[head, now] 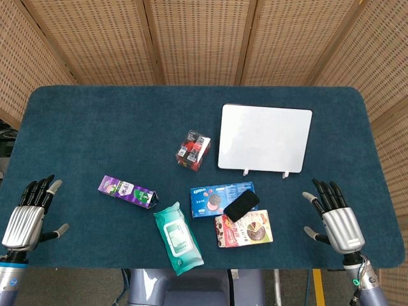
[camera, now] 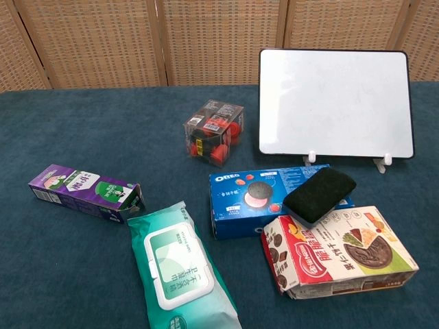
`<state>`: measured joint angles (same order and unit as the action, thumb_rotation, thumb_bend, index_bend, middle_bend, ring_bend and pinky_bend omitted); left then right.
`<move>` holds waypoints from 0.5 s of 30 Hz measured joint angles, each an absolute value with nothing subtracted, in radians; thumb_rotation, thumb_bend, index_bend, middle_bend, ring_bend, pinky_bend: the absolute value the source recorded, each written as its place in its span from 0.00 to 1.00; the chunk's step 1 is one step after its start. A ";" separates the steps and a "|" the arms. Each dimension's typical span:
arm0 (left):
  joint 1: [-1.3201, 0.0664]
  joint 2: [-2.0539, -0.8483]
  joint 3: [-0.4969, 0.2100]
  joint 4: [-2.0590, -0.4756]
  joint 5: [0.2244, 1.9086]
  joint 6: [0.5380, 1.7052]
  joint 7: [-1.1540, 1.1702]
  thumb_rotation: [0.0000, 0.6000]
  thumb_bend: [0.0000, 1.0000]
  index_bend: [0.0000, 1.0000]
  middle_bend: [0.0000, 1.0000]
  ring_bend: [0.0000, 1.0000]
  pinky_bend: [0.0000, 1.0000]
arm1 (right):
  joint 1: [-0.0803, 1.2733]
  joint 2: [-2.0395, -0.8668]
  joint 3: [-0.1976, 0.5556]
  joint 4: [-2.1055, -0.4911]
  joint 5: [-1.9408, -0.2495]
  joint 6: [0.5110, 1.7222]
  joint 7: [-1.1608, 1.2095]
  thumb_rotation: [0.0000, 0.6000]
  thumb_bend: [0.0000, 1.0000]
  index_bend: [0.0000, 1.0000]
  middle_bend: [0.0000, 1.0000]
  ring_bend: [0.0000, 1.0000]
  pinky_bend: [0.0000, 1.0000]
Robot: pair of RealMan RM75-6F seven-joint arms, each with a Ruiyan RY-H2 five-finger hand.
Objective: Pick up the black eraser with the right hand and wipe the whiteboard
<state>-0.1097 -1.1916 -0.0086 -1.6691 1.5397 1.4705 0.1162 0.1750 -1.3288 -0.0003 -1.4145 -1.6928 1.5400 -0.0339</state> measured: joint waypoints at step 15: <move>-0.111 -1.197 -0.010 -1.663 1.541 1.470 0.116 1.00 0.18 0.00 0.00 0.00 0.00 | 0.171 -1.318 0.000 -1.430 -1.694 1.541 -0.038 1.00 0.00 0.00 0.00 0.00 0.00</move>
<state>-0.1108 -1.1974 -0.0098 -1.6630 1.5413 1.4702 0.1164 0.1709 -1.3180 -0.0005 -1.4300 -1.6944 1.5414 -0.0380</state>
